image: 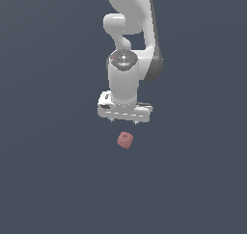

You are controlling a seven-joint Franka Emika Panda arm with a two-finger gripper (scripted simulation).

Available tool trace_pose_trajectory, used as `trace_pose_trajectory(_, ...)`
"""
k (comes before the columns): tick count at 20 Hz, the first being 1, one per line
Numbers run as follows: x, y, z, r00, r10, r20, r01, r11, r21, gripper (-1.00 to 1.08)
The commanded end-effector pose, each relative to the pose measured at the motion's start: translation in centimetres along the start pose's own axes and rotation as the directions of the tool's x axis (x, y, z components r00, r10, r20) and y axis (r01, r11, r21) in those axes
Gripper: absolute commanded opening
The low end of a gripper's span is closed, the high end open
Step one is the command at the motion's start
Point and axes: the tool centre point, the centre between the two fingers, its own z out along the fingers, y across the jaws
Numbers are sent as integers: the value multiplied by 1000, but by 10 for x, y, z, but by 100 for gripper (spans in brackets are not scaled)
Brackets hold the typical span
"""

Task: Pick up the object and move it to a goal position.

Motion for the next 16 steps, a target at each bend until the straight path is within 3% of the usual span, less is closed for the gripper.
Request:
trace_pose_trajectory(1, 4, -2, 9, 999, 44, 0, -44, 999, 1, 100)
trace_pose_trajectory(16, 24, -10, 64, 957, 289, -6, -289, 957, 0, 100)
